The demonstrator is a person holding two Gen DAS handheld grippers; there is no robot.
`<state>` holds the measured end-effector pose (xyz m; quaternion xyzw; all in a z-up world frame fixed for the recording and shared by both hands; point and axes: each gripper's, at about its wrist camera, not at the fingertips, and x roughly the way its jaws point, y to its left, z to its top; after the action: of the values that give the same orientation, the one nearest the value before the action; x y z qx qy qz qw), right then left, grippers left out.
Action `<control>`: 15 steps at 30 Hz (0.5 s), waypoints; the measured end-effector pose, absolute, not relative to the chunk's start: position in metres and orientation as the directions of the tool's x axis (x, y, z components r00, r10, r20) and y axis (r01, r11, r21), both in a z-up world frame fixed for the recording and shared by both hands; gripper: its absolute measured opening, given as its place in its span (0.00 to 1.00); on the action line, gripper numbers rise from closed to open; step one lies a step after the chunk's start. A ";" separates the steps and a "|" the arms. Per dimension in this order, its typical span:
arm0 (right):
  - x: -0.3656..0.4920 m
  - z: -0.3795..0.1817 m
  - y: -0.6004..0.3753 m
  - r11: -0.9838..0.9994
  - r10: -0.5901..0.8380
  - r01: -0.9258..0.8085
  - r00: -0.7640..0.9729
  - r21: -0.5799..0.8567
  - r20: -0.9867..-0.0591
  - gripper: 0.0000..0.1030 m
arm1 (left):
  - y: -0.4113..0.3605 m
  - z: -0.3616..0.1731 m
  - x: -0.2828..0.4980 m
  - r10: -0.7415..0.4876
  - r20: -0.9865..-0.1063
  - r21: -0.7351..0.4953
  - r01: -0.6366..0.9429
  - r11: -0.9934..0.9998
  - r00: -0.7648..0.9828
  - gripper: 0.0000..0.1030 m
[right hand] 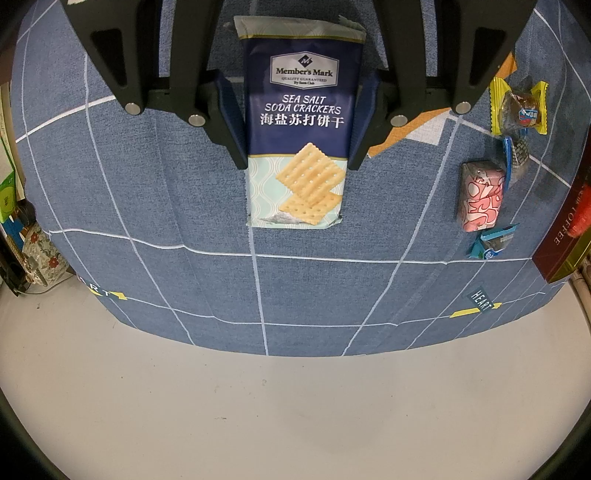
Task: Organize snacks
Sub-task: 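Carry the red packet over the tin with the left tool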
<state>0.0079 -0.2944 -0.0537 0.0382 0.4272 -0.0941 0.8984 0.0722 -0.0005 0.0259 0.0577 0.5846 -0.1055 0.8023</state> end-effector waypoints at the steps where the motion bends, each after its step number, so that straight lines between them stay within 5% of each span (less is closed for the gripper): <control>1: 0.008 -0.054 -0.294 0.979 -0.136 0.202 0.617 -0.012 -0.775 0.52 | 0.007 0.030 0.074 -0.100 -0.948 -0.031 0.227 0.973 0.301 0.40; 15: 0.008 -0.055 -0.294 0.979 -0.137 0.202 0.618 -0.012 -0.774 0.52 | 0.127 0.038 0.093 0.030 -0.942 0.026 -0.016 1.000 0.334 0.40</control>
<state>0.0077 -0.2941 -0.0547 0.0382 0.4270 -0.0943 0.8985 0.0931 0.1267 0.0381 0.0058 0.5767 0.0140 0.8168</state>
